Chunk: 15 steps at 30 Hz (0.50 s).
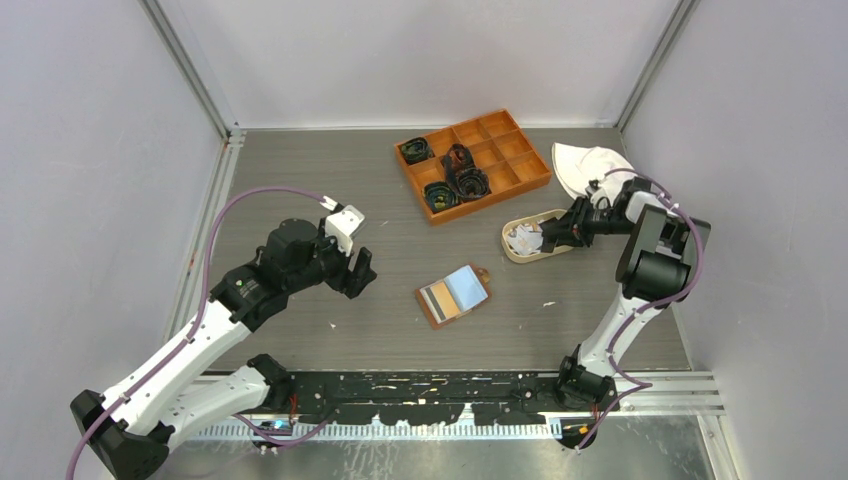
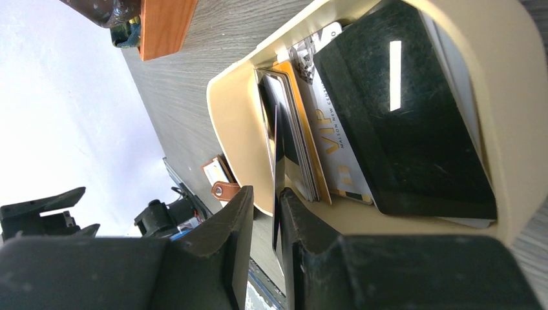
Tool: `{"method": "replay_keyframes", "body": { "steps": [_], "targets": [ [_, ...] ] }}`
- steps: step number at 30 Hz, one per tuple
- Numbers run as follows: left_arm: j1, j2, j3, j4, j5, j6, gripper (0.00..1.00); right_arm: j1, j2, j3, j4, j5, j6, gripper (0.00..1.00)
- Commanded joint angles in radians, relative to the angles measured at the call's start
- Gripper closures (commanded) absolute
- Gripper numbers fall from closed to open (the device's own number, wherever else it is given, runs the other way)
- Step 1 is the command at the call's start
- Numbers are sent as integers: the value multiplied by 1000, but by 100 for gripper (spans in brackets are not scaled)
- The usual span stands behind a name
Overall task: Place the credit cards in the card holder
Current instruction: Pick up the credit card from the storage box.
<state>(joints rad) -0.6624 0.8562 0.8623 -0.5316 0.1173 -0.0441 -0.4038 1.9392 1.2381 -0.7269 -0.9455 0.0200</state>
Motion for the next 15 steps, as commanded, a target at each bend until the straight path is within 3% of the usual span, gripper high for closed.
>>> {"method": "replay_keyframes", "body": {
  "steps": [1, 7, 11, 15],
  "targets": [
    [5, -8, 6, 41, 18, 4, 30, -15, -33, 41, -27, -29, -16, 73],
    [5, -10, 6, 41, 19, 4, 30, -34, -34, 43, -33, -3, -15, 78],
    [5, -11, 6, 40, 20, 3, 30, -51, -45, 43, -36, 31, -15, 92],
    [6, -14, 6, 41, 22, 2, 30, -89, -77, 41, -38, 69, -16, 98]
  ]
}}
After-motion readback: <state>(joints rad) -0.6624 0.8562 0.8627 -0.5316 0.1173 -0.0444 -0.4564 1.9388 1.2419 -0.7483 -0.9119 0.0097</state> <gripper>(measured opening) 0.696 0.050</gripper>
